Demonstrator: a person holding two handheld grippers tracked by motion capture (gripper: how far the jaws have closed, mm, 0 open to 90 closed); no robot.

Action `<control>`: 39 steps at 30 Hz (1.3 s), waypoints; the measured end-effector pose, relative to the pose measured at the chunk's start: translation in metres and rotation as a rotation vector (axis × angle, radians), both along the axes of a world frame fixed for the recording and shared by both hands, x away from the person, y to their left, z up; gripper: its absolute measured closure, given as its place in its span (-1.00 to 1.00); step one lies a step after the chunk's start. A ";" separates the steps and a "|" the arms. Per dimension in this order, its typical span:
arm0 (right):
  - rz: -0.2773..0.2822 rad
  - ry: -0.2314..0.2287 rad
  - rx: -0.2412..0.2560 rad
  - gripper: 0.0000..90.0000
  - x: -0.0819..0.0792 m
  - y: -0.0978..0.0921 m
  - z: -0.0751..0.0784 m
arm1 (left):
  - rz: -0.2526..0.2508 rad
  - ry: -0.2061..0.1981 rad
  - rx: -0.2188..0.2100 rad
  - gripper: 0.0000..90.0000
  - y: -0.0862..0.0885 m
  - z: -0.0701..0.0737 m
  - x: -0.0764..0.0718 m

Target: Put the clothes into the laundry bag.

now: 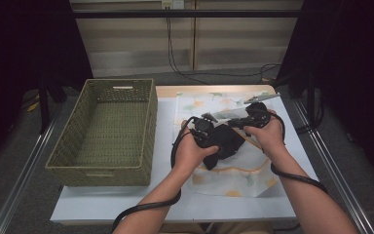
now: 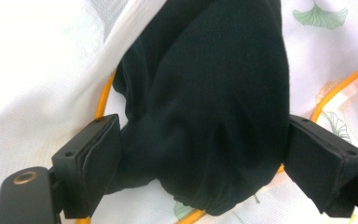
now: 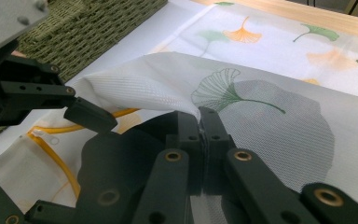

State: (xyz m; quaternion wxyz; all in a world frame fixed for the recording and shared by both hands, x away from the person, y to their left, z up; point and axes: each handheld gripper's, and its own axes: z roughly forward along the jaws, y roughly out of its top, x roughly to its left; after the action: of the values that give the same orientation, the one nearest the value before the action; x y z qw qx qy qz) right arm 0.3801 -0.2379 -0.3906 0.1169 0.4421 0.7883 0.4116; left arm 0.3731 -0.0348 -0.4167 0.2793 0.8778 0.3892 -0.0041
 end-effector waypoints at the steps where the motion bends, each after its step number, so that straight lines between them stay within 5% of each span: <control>1: 0.000 0.001 0.002 1.00 0.000 0.000 0.000 | -0.005 0.007 0.000 -0.65 -0.001 -0.001 0.000; 5: -0.004 0.006 0.002 1.00 0.001 0.000 0.000 | -0.002 0.026 0.007 -0.62 -0.003 -0.006 -0.002; 9: -0.002 0.007 0.003 1.00 0.001 -0.002 -0.001 | 0.002 0.048 -0.002 -0.30 -0.006 -0.010 -0.004; 14: -0.005 0.008 0.003 1.00 -0.001 -0.004 -0.001 | 0.032 0.086 -0.027 0.37 -0.004 -0.007 -0.002; 21: -0.003 0.009 0.003 1.00 -0.002 -0.003 -0.001 | 0.077 0.090 -0.064 0.73 -0.005 -0.009 0.000; 30: 0.001 0.006 0.006 1.00 -0.002 -0.002 0.000 | 0.125 0.104 -0.116 0.81 -0.011 -0.012 0.008; 39: 0.002 0.005 0.008 1.00 -0.003 -0.002 0.000 | 0.161 0.074 -0.148 0.80 -0.018 -0.016 0.015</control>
State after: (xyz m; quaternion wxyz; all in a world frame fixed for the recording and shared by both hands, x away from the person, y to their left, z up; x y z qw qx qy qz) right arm 0.3775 -0.2397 -0.3906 0.1127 0.4427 0.7876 0.4136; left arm 0.3884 -0.0525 -0.4325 0.3282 0.8198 0.4672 -0.0428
